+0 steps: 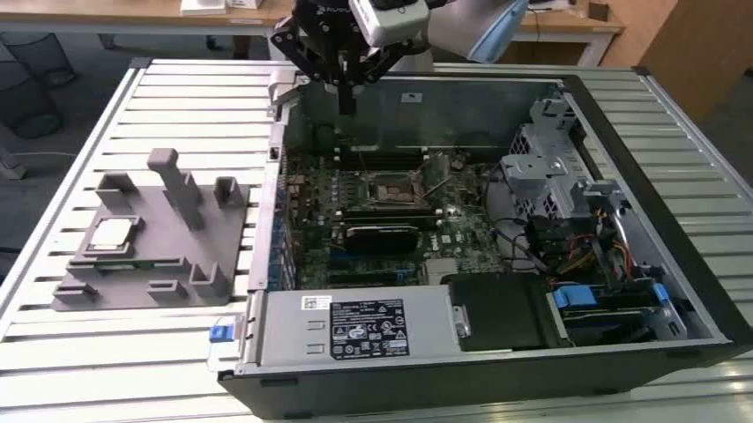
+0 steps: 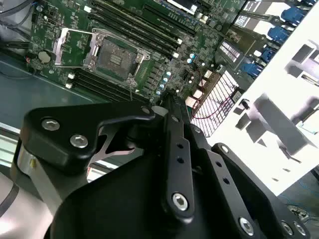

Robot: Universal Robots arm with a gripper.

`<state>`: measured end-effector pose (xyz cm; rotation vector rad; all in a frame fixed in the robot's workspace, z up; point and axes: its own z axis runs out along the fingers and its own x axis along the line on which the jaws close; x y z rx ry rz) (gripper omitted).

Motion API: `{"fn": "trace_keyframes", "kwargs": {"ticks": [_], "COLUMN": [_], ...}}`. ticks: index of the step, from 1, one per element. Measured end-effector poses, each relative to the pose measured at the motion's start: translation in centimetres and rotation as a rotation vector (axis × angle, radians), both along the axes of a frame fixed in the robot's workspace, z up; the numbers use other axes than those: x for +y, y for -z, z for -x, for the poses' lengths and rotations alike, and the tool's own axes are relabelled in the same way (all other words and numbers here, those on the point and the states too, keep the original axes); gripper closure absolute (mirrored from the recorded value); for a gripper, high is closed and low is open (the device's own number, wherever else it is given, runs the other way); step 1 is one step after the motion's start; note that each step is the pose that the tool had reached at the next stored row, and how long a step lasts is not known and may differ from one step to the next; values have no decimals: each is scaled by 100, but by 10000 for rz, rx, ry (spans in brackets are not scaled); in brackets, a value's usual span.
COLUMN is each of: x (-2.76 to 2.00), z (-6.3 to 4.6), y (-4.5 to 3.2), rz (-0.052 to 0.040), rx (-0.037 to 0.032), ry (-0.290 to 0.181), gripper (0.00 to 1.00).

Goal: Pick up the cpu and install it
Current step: 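Reach for the cpu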

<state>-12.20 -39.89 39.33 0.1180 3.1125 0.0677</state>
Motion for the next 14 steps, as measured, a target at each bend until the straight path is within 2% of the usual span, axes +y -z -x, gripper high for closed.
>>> {"fn": "trace_keyframes", "kwargs": {"ticks": [14], "x": [0], "z": [46], "y": [1], "rz": [0], "rx": [-1], "ry": [0], "gripper": [89]}}
